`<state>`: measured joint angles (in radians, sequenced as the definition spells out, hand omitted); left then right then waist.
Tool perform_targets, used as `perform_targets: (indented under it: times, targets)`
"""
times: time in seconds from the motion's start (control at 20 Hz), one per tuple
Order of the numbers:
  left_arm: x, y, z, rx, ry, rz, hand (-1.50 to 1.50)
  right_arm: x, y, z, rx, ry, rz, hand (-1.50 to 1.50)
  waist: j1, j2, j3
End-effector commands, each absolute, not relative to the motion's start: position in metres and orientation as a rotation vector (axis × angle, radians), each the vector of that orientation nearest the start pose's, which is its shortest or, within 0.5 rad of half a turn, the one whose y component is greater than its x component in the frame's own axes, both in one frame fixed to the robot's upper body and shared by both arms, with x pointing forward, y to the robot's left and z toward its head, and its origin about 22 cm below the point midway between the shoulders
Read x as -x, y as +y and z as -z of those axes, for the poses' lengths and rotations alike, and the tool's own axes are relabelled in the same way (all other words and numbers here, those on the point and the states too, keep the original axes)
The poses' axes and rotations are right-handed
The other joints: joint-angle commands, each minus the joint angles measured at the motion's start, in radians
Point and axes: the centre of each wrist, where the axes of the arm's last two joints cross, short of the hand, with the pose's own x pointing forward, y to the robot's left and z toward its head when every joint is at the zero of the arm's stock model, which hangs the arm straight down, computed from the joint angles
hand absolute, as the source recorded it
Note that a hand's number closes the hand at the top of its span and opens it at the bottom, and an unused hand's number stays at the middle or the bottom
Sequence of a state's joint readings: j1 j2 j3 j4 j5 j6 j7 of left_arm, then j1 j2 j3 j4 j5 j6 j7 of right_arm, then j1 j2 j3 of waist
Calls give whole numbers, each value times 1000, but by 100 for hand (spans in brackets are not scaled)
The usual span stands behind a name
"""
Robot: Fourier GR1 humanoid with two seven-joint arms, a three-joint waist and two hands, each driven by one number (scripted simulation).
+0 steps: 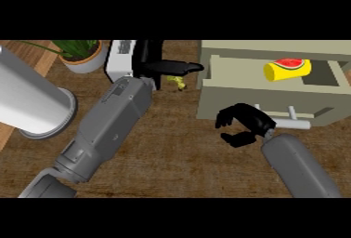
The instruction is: Pick up the cup, place it into the drawer and close the drawer
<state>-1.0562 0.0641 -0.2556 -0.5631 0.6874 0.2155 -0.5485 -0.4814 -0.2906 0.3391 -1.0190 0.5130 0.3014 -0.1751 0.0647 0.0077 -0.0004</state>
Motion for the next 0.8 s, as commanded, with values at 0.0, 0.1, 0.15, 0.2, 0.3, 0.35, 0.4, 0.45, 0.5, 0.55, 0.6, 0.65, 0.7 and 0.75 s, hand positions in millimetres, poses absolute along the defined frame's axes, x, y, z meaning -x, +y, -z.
perform_targets:
  times: [0.0, 0.1, 0.15, 0.2, 0.3, 0.35, 0.4, 0.45, 0.5, 0.55, 0.6, 0.65, 0.7, 0.75]
  targets:
    - [-420, 117, -65, 348, -1891, -78, -150, -361, -228, 17, 166, -1359, -1237, 150, 31, 3, 3]
    - [-424, 120, -81, 355, -1920, -88, -150, -382, -235, 0, 174, -1417, -1168, 150, 45, 7, 4]
    - [-427, 134, -89, 359, -1902, -69, -150, -385, -241, -1, 179, -1446, -1147, 150, 48, 5, 5]
    - [-419, 127, -72, 362, -1920, -67, -150, -396, -241, -12, 205, -1458, -1134, 150, 53, 12, 5]
    - [-420, 128, -77, 398, -1904, -93, -150, -408, -246, -27, 243, -1526, -1042, 150, 70, 20, 6]
    - [-417, 122, -72, 384, -1890, -77, -150, -416, -256, -40, 251, -1543, -1043, 150, 65, 21, 6]
    - [-417, 141, -68, 381, -1893, -80, -150, -420, -255, -45, 285, -1558, -1004, 150, 77, 23, 5]
    - [-417, 141, -72, 376, -1905, -71, -150, -422, -272, -52, 295, -1567, -981, 150, 88, 22, 6]
    - [-421, 153, -79, 381, -1912, -77, -150, -429, -261, -59, 298, -1573, -960, 150, 85, 25, 5]
    - [-417, 150, -71, 373, -1901, -54, -150, -431, -273, -68, 346, -1576, -937, 150, 97, 31, 6]
    - [-414, 154, -66, 391, -1893, -52, -150, -432, -281, -71, 361, -1569, -902, 150, 107, 30, 6]
    - [-414, 157, -65, 380, -1897, -55, -150, -437, -278, -83, 364, -1576, -893, 150, 110, 31, 5]
    - [-412, 154, -62, 388, -1900, -40, -150, -434, -284, -78, 364, -1570, -887, 150, 111, 37, 6]
    - [-414, 157, -68, 398, -1906, -45, -150, -438, -283, -87, 358, -1585, -866, 150, 115, 35, 5]
